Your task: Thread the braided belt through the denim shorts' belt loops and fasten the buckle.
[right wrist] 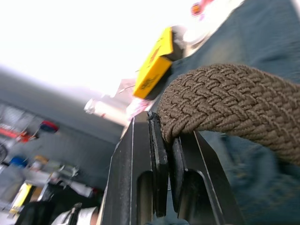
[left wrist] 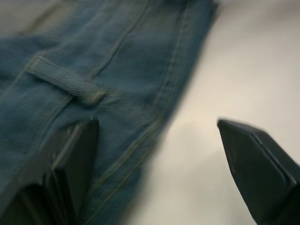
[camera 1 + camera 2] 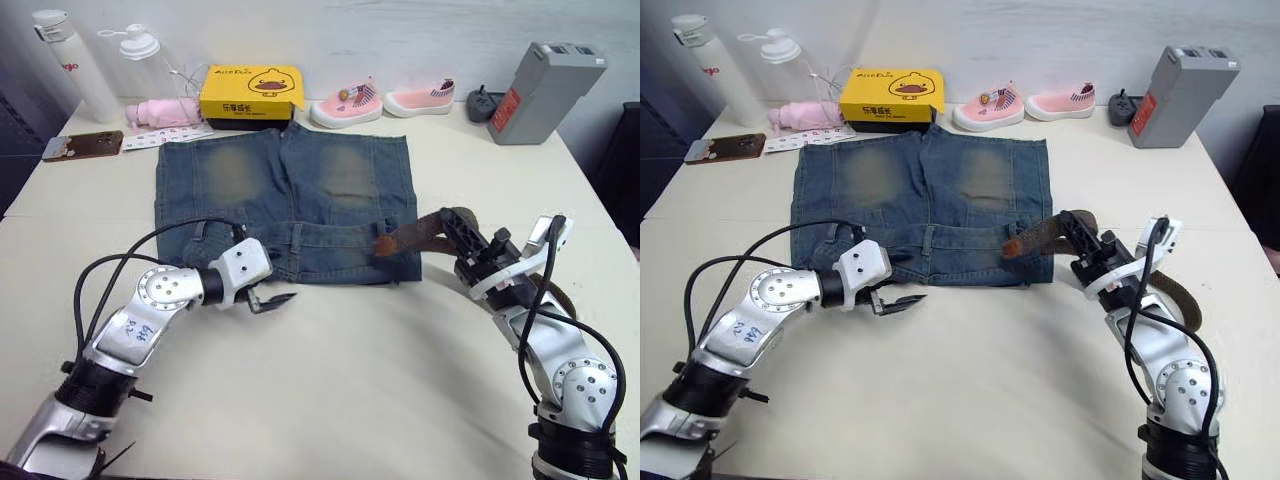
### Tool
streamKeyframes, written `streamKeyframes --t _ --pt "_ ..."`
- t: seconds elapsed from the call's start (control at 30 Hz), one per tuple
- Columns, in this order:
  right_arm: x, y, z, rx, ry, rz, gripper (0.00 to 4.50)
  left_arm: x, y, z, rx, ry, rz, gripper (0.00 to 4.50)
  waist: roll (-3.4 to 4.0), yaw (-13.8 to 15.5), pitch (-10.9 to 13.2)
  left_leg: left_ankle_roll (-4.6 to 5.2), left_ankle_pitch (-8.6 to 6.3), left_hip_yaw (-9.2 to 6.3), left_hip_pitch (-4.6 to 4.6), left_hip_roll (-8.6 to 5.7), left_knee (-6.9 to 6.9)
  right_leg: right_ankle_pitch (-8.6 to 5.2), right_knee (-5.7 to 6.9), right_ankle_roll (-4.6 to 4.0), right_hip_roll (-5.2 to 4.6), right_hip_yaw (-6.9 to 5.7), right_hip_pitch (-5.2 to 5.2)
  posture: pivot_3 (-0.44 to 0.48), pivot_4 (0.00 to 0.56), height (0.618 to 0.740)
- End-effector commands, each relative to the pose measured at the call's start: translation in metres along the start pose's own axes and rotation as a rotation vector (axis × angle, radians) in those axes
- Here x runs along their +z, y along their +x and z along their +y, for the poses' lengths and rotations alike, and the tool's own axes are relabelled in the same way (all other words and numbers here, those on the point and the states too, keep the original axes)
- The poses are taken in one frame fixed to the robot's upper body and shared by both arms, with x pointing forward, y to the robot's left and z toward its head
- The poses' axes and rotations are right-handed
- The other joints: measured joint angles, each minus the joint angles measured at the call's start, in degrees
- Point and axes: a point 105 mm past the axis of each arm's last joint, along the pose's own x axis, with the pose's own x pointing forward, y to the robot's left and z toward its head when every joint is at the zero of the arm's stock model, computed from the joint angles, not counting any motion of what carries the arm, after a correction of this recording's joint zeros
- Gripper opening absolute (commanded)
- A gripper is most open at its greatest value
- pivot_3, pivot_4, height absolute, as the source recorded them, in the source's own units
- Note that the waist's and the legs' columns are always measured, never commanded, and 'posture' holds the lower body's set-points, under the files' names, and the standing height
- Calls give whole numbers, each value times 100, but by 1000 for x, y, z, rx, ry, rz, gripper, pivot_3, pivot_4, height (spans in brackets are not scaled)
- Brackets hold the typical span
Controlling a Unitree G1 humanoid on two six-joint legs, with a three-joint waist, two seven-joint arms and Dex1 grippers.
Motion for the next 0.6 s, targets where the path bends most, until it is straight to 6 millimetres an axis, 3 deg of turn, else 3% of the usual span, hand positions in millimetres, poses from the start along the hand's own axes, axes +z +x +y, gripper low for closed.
streamKeyframes --t 0.03,0.13,0.27,0.3,0.37,0.43,0.6 --pt "9 -6 11 25 12 -56 0 -25 1 0 -6 187 110 4429 0 -10 0 2 -1 -2 1 1 0 0 0 0 -2 0 -1 0 150 670" --pt "12 -8 16 30 18 -74 0 -41 4 0 10 254 166 4429 1 0 -1 3 -2 -2 9 10 0 0 8 0 -7 0 0 0 150 670" --pt "15 -11 22 28 10 -86 0 -46 4 -7 6 270 154 2797 6 2 -4 3 2 -1 22 31 5 0 36 0 -11 3 1 0 150 670" --pt "15 -11 24 28 10 -88 0 -47 4 -9 10 268 151 2589 8 -1 -5 4 2 -2 24 32 5 1 41 -1 -11 3 1 0 150 670" --pt "14 -11 27 27 10 -89 0 -51 3 -12 16 262 161 1426 9 -4 -5 5 3 -2 28 35 6 2 52 -4 -11 5 -1 0 150 670" --pt "14 -10 30 26 6 -86 0 -54 1 -14 19 262 178 677 10 -15 -6 2 4 -3 27 40 6 0 57 -8 -8 5 -5 0 150 670" --pt "10 -5 36 42 -6 -63 0 -58 -1 -14 47 299 196 677 12 -29 -8 -3 7 3 26 43 6 -2 60 -12 -7 5 -11 0 150 670"
